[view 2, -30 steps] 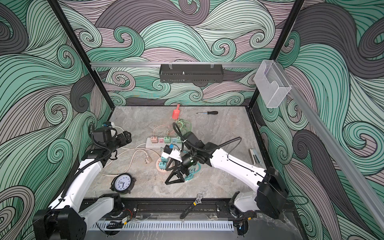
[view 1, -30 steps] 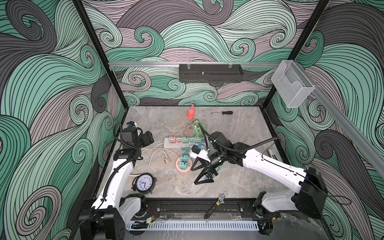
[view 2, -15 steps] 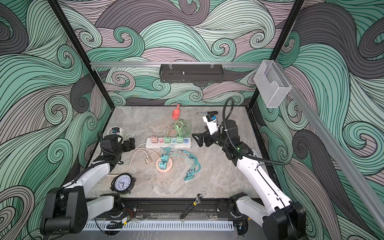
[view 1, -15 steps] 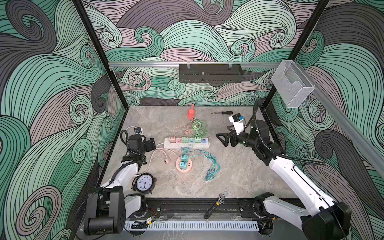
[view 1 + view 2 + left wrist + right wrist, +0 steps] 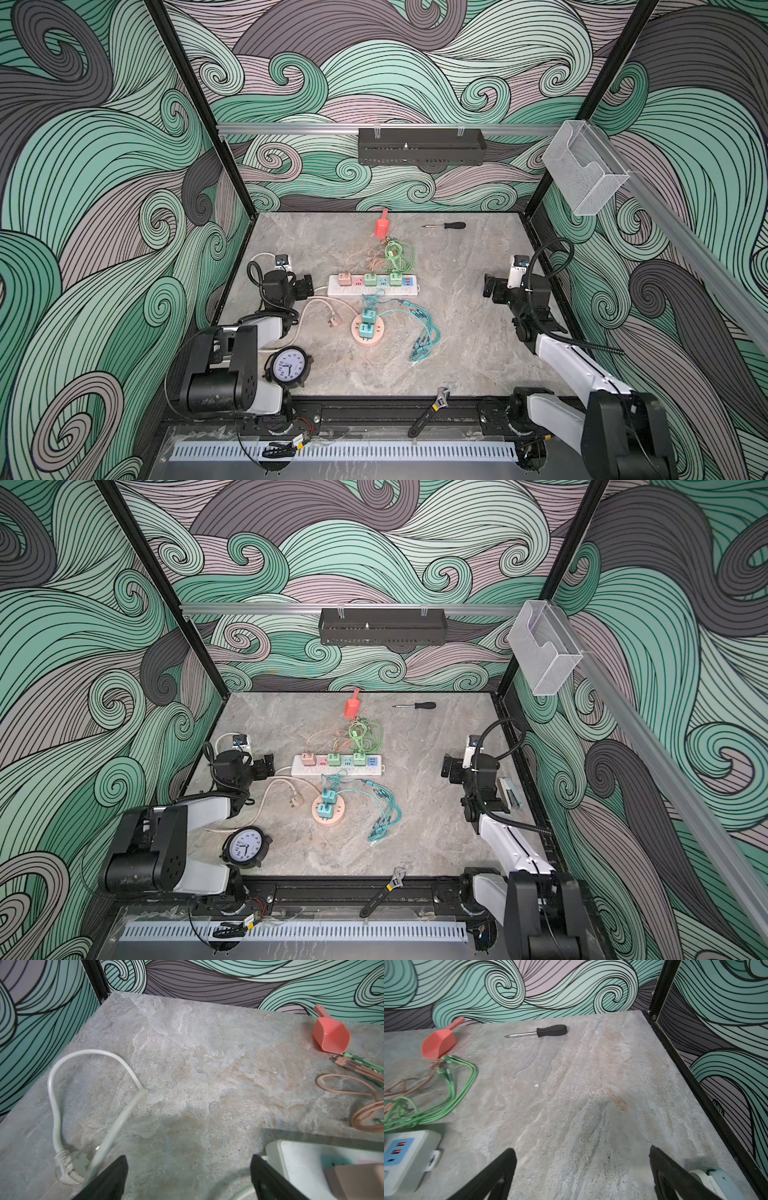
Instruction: Insert the plug
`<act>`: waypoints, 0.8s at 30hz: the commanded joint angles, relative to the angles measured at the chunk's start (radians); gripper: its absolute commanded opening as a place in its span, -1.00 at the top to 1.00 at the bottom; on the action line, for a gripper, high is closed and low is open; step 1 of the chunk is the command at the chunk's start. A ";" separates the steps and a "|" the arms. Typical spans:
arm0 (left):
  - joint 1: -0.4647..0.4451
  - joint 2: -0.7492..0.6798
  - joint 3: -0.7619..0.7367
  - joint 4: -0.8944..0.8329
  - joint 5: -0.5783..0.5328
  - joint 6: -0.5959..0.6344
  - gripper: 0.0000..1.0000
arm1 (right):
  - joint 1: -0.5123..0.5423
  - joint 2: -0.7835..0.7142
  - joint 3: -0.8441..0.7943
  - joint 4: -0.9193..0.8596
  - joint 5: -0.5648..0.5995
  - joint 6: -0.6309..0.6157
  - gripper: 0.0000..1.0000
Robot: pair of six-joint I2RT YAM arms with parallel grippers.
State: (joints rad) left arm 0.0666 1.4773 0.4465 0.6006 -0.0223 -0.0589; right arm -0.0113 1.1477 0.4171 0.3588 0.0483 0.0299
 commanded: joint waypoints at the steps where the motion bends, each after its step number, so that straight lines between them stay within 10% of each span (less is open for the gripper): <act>1: 0.006 0.051 0.004 0.111 -0.003 0.020 -0.87 | -0.009 0.094 -0.016 0.223 0.030 -0.008 -0.99; 11: 0.007 0.051 0.032 0.053 -0.015 0.007 -0.94 | -0.008 0.407 -0.068 0.631 -0.025 -0.004 -0.99; 24: 0.007 0.052 0.032 0.051 -0.016 0.007 -0.97 | 0.026 0.391 -0.032 0.523 0.028 -0.029 -0.99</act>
State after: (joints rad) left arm 0.0666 1.5291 0.4549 0.6296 -0.0238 -0.0570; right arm 0.0074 1.5482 0.3714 0.8562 0.0536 0.0105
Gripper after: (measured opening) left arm 0.986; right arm 0.993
